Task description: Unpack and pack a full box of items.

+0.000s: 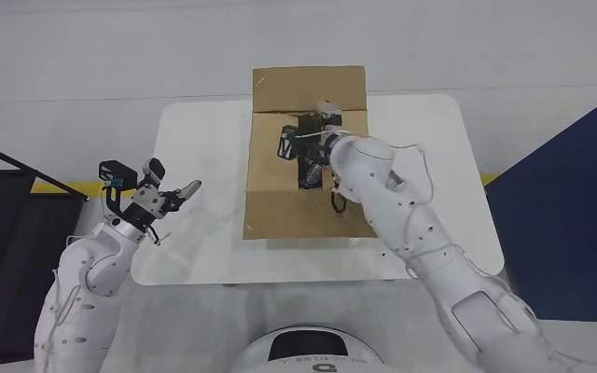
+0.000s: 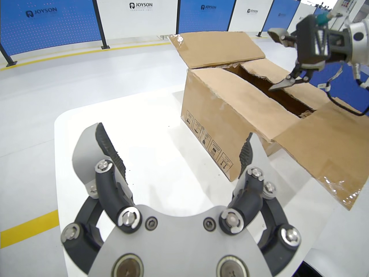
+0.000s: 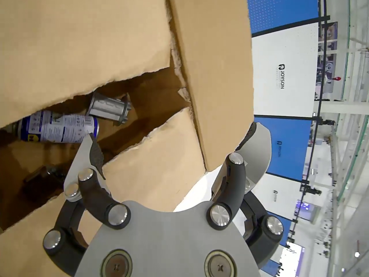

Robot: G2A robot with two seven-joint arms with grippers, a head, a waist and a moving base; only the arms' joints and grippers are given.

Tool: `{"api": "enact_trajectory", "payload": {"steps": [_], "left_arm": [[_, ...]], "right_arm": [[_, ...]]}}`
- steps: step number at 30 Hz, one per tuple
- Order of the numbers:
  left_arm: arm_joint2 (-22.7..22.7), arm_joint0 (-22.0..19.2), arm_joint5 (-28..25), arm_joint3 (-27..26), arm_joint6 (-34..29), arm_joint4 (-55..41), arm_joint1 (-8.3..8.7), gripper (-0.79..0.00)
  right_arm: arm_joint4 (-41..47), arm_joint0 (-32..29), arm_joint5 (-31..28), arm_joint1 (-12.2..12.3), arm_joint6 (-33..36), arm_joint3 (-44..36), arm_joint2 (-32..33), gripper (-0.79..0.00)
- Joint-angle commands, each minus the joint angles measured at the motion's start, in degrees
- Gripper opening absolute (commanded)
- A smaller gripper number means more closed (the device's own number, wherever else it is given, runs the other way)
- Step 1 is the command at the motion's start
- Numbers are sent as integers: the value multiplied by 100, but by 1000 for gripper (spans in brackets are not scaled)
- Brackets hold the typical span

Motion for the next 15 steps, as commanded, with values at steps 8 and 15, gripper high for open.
{"api": "enact_trajectory", "payload": {"steps": [8,15], "left_arm": [[0,0,0,0,0,0,0,0],[0,0,0,0,0,0,0,0]], "right_arm": [[-107,49,94,-147,-111,297,-473,0],[1624,155,121,-243,-536,253,72,0]]}}
